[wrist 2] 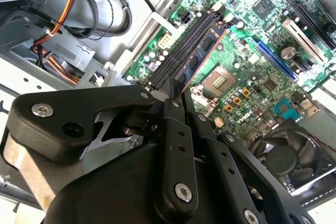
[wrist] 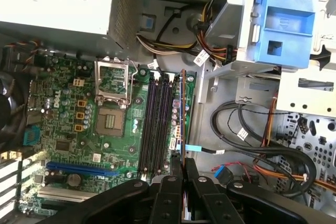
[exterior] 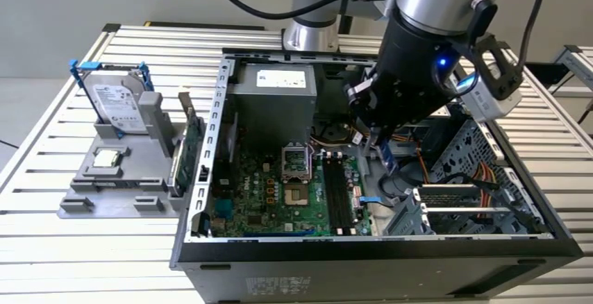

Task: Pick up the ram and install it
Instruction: 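Insert the ram into the slot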

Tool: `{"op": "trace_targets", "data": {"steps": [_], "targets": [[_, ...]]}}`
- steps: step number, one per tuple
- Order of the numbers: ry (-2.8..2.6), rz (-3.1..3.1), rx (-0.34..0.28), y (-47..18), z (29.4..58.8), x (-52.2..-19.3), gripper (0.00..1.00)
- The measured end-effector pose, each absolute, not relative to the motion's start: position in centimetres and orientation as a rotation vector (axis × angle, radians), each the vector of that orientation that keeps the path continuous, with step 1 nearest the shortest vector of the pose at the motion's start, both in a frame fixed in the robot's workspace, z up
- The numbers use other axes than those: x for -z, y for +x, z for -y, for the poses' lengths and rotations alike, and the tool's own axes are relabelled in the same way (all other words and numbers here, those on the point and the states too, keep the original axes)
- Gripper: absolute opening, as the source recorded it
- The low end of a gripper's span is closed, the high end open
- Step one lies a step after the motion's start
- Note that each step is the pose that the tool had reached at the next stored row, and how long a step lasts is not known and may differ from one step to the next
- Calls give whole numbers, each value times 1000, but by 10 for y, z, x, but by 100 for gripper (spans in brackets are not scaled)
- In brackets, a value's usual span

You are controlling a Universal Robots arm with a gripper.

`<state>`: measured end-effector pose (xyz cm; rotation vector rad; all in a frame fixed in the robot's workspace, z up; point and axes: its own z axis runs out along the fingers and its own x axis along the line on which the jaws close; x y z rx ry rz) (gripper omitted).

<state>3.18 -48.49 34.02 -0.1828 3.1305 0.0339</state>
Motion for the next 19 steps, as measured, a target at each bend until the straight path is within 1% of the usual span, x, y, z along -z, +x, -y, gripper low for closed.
{"op": "trace_targets", "data": {"steps": [19], "targets": [[-183, -3131, -34, 32, 485, -336, 0]]}}
